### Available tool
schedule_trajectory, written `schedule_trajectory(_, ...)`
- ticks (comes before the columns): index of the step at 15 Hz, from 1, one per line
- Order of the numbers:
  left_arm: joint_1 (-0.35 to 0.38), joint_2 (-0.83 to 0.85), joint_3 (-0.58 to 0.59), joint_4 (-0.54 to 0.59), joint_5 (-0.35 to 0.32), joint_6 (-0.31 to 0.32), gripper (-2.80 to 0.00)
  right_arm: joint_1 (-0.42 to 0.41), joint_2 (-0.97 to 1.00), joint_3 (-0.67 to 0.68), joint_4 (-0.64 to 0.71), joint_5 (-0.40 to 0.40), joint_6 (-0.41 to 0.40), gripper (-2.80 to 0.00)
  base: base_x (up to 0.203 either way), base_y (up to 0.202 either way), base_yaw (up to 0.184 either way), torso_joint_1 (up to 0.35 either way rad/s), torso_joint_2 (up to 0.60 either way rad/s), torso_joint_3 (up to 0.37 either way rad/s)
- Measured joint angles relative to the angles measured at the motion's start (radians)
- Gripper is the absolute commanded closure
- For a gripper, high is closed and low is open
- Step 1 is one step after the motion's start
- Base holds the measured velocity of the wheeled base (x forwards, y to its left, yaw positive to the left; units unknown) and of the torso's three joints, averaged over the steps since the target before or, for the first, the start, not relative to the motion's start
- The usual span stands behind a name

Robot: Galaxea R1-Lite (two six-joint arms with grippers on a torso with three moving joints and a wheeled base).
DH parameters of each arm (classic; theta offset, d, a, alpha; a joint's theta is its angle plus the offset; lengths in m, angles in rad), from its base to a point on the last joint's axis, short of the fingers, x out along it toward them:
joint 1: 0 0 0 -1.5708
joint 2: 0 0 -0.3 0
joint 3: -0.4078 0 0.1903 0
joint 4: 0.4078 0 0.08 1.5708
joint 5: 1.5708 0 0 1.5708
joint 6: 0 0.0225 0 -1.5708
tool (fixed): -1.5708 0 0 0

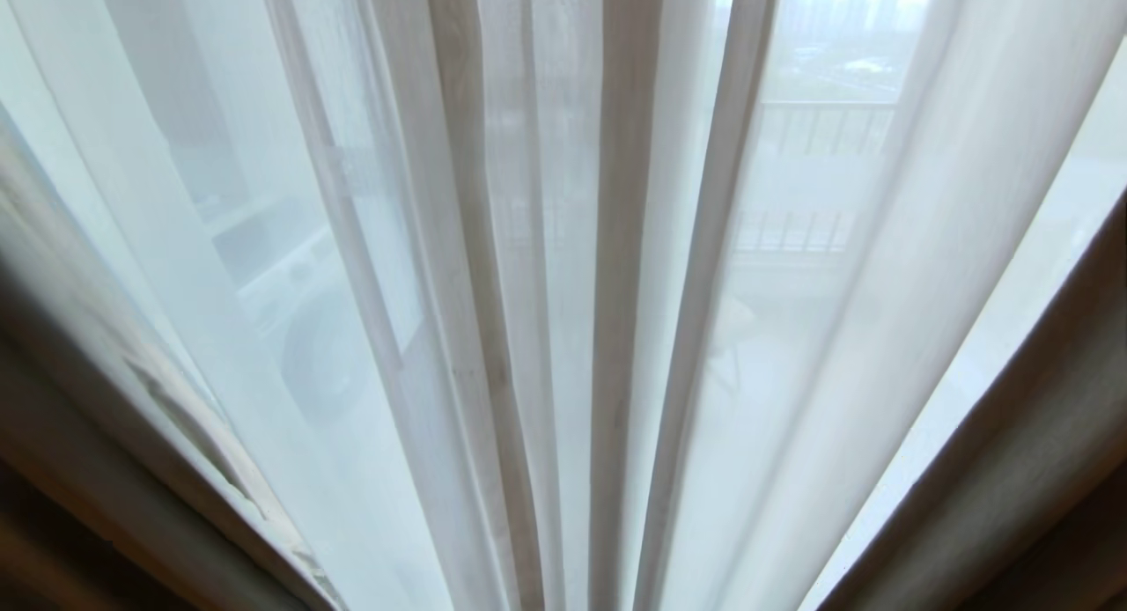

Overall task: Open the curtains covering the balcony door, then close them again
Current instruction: Pull the outer curtains open on both sides

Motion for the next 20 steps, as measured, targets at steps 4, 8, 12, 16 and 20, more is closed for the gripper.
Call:
schedule_trajectory(4,-0.003,-0.129,0.087,0.033,-0.010,0.001,0.00,0.000,0.000,0.000,0.000,0.000,0.000,0.00,0.000,0.000,0.000,0.000,0.00,0.000)
schedule_trajectory(8,-0.004,-0.167,0.118,0.032,-0.011,0.001,0.00,0.000,0.000,0.000,0.000,0.000,0.001,0.00,0.000,0.000,0.000,0.000,0.00,0.000)
schedule_trajectory(12,-0.005,-0.176,0.143,0.033,-0.011,0.002,0.00,0.000,0.000,0.000,0.001,0.000,0.000,0.00,0.000,0.000,0.000,0.000,0.00,0.000)
schedule_trajectory(16,-0.005,-0.176,0.154,0.032,-0.011,0.002,0.00,0.000,0.000,0.000,0.001,0.000,0.000,0.00,0.000,0.000,0.000,0.000,0.00,0.000)
schedule_trajectory(20,-0.032,-0.176,0.182,0.033,-0.012,0.004,0.00,0.000,0.000,0.000,0.000,0.000,0.000,0.00,0.000,0.000,0.000,0.000,0.00,0.000)
